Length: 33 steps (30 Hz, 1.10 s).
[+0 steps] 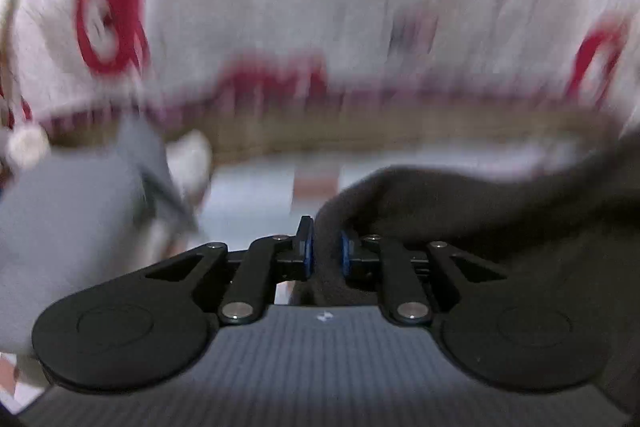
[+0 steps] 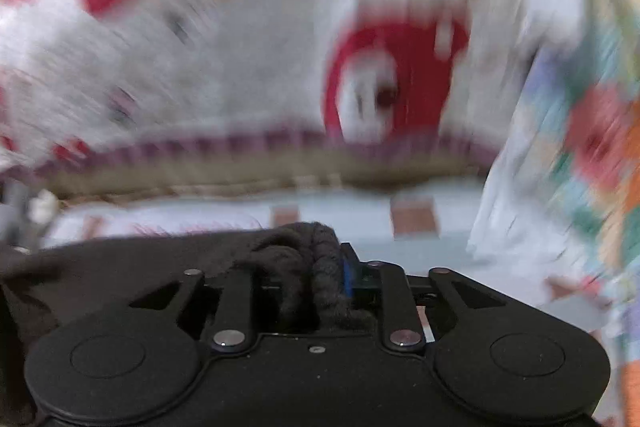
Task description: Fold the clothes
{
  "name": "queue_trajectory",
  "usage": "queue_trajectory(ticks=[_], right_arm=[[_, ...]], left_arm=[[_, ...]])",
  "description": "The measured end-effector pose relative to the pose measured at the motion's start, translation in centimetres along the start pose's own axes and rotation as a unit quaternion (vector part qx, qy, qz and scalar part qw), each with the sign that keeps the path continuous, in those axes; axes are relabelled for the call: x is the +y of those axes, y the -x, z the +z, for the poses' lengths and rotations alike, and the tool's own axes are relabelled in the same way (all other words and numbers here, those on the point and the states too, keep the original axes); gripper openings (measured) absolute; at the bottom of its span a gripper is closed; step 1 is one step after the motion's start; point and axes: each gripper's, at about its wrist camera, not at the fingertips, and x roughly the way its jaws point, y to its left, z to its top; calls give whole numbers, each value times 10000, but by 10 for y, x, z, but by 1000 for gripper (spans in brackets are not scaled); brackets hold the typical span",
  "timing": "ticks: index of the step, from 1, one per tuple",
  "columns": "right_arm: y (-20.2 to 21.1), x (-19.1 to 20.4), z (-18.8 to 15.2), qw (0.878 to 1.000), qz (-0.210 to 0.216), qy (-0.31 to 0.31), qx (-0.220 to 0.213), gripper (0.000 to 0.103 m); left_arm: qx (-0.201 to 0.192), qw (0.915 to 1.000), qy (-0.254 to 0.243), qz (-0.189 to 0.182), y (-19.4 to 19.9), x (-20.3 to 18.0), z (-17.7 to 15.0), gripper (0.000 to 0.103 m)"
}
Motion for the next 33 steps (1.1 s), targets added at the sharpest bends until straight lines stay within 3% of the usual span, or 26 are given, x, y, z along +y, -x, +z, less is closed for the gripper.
queue_trajectory(ticks=[3,5,8,12,14,17,21,25,29,31,33], right_arm=[[-88,-3,-7,9960,-357,19,820,37],[-112,0,-17,9919,-595,182,1104,39],[-95,-6,-25,9947,-537,214,856,49],[-60,-8,-38,9928,614,-73,1027,54],[-42,-4,-52,9821,1327,-338,1291,59],[-20,10,-83,9549,2145,-721,1923,62],[-6,29,-123,9366,2357,-843,2452,62],[5,42,-147,9390,2165,-772,2556,62],[7,60,-170,9293,2359,-390,2815,62],[2,74,-180,9320,2294,73,2806,62],[-7,81,-184,9390,2218,102,2626,62]], left_arm=[[309,9991,-113,249,-51,-9,-12,13],[331,9993,119,120,-55,-5,-12,15],[506,9976,318,-361,-46,-1,-13,24],[797,9915,273,-990,-24,-2,-27,43],[972,9859,394,-1306,-12,-1,-37,43],[1056,9807,646,-1511,4,3,-52,45],[1096,9782,692,-1620,18,4,-67,48],[1151,9785,644,-1587,20,1,-73,52],[1385,9657,829,-2033,21,1,-78,56],[1442,9600,895,-2225,24,0,-82,61],[1444,9699,550,-1883,23,-8,-86,61]])
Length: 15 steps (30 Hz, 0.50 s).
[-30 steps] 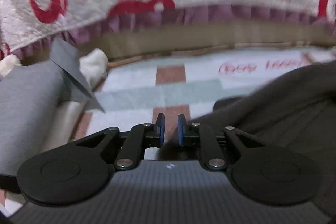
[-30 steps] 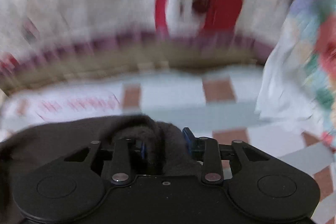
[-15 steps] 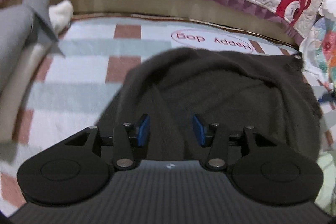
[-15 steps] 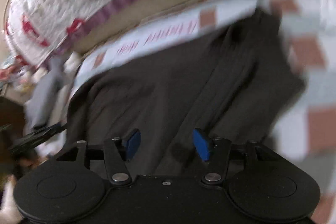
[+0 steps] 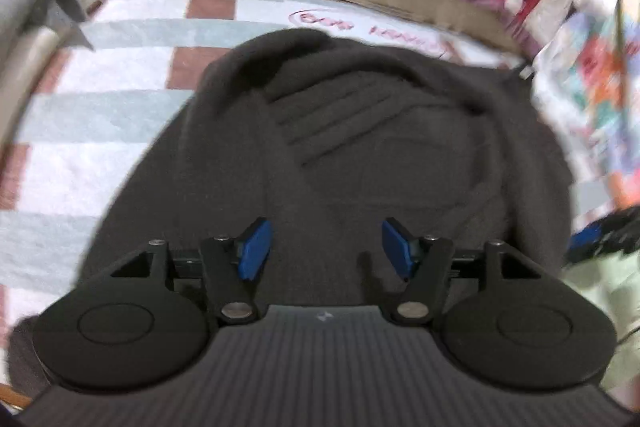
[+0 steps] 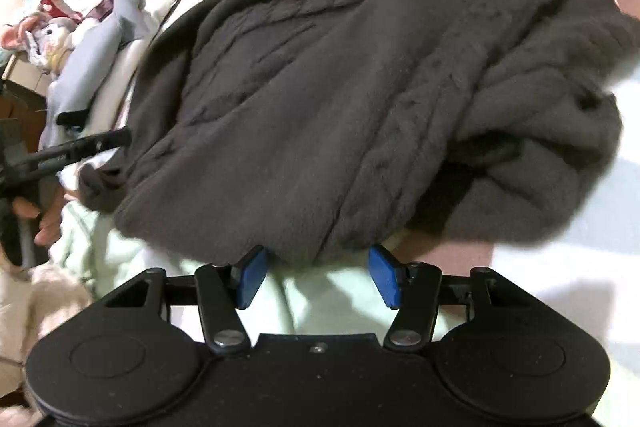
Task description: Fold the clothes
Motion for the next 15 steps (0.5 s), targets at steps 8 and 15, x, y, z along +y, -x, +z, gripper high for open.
queue_trajectory(ticks=[8,15], right_arm=[[-9,19,2,9963,-111,557,-640,19],[38,31,16,9871,1106,713,-912,17]], left_arm=[[-41,9965,-591,587,-16,-2,-12,12],[-875,9841,-690,1385,23,16,20,10]])
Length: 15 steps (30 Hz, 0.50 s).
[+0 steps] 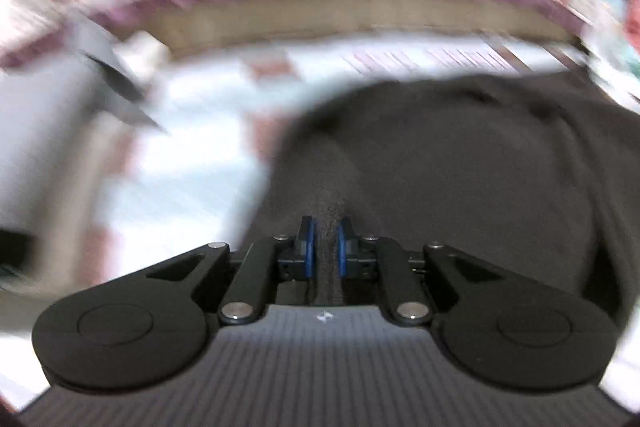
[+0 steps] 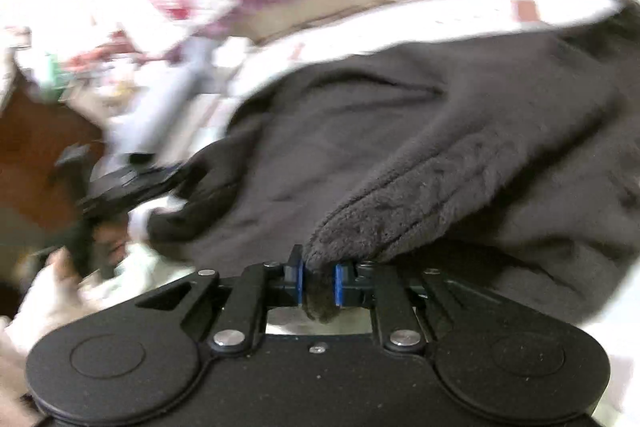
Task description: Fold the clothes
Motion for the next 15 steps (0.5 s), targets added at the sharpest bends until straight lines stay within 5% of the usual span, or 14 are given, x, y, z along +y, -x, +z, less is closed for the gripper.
queue_trajectory(ticks=[4,6,8,12,15], right_arm=[[9,0,23,9979,616,145,-162,17],[11,-7,39,9951,897,-59,-420,17],[14,-13,60,9909,1122,-210,-707,17],[22,-15,91,9810,1594,-362,-1042,17],[19,-10,96,9775,1853,-338,-953,17]], left_arm=[[-595,9926,366,997,7,40,19,11],[-626,9912,692,943,8,47,16,15],[-734,9897,1099,557,13,49,8,22],[-980,9870,1097,-643,27,30,9,40],[-999,9601,1269,-2282,32,19,12,47]])
